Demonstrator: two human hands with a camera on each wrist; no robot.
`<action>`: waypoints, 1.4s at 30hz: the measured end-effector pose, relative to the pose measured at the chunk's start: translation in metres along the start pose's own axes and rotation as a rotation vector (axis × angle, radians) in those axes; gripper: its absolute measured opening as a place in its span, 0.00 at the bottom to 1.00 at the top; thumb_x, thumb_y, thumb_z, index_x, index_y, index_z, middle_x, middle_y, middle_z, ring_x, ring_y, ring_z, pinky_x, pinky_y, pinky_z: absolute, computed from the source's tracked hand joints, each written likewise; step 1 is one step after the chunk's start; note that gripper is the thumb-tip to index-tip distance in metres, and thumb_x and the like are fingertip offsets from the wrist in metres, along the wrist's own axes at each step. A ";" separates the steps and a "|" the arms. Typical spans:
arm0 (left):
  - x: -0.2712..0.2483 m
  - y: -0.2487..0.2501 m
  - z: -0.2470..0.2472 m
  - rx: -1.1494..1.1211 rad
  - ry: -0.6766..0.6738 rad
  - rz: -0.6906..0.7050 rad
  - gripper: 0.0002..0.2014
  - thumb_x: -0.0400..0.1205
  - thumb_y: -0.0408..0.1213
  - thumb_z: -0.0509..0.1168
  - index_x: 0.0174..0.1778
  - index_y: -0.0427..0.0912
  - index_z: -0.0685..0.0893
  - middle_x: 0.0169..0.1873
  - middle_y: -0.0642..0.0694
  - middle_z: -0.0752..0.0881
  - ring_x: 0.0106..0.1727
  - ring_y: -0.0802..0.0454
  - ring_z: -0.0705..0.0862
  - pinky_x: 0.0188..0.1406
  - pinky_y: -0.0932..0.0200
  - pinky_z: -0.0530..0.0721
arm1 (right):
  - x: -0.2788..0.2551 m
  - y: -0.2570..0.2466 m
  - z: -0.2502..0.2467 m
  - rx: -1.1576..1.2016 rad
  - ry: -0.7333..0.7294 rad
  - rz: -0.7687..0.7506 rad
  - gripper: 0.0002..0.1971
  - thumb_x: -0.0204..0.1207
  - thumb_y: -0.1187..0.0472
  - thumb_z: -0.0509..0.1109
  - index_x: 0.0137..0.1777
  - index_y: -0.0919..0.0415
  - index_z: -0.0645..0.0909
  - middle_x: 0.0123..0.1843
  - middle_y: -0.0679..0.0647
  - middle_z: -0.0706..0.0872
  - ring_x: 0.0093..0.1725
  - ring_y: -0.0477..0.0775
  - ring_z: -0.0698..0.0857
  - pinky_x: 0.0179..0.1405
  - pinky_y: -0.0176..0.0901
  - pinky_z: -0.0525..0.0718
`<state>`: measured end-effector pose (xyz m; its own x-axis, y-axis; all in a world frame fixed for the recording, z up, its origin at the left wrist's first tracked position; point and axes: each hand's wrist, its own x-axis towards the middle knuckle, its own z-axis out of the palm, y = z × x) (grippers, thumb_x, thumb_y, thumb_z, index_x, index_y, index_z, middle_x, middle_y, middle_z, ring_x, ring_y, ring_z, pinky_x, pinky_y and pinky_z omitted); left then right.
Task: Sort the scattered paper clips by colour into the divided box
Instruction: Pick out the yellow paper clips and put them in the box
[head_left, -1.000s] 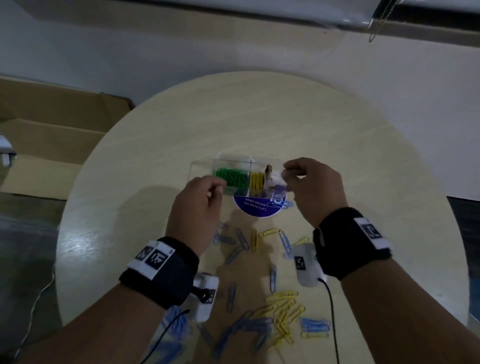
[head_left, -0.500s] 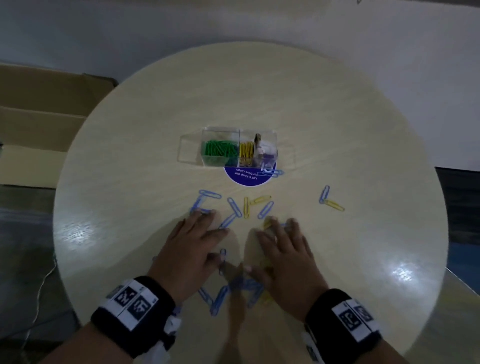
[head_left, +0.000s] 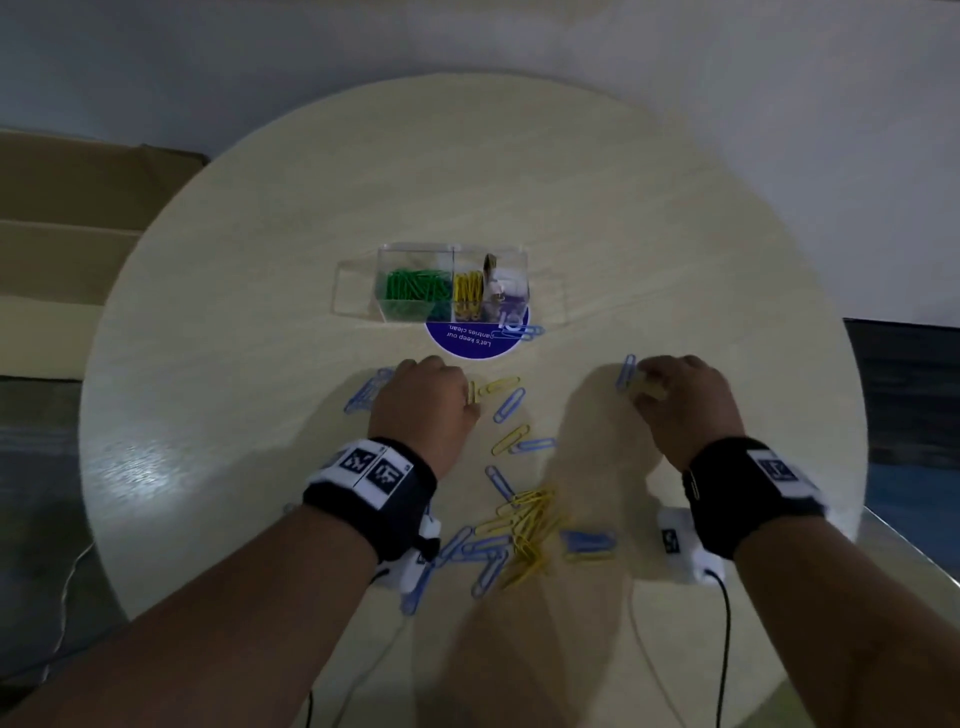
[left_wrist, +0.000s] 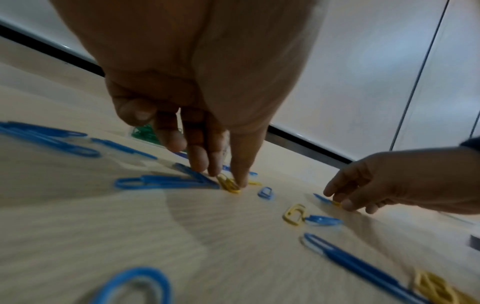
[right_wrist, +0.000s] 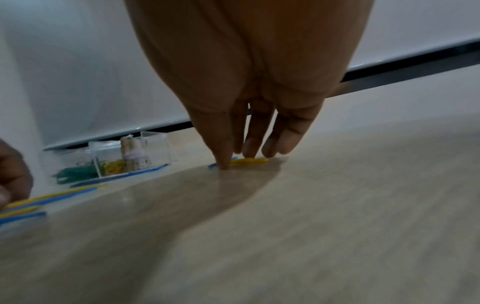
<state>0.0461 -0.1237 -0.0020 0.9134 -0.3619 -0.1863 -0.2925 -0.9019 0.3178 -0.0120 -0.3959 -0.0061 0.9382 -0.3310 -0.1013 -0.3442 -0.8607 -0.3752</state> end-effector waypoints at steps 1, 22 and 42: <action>0.002 0.001 0.001 0.015 -0.014 0.005 0.10 0.78 0.46 0.69 0.46 0.43 0.87 0.46 0.42 0.84 0.51 0.39 0.79 0.53 0.46 0.79 | 0.001 0.000 0.003 -0.006 -0.025 0.007 0.14 0.68 0.65 0.74 0.55 0.63 0.86 0.50 0.68 0.86 0.50 0.72 0.84 0.53 0.56 0.81; 0.023 0.013 0.007 -0.051 -0.002 0.209 0.10 0.79 0.38 0.69 0.55 0.44 0.89 0.45 0.42 0.83 0.49 0.39 0.81 0.47 0.50 0.78 | -0.086 -0.062 0.023 -0.049 -0.358 -0.504 0.07 0.64 0.64 0.72 0.40 0.53 0.81 0.39 0.51 0.85 0.39 0.59 0.82 0.45 0.43 0.74; 0.035 0.011 -0.053 -0.384 0.156 0.048 0.01 0.75 0.34 0.70 0.39 0.41 0.86 0.36 0.45 0.84 0.38 0.47 0.82 0.39 0.55 0.80 | -0.033 -0.074 -0.029 0.375 -0.130 -0.155 0.08 0.69 0.61 0.79 0.44 0.48 0.85 0.32 0.41 0.87 0.34 0.38 0.84 0.34 0.26 0.77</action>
<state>0.0903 -0.1334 0.0443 0.9421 -0.3342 -0.0289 -0.2357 -0.7210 0.6516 -0.0185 -0.3323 0.0513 0.9829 -0.1366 -0.1237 -0.1840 -0.6880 -0.7020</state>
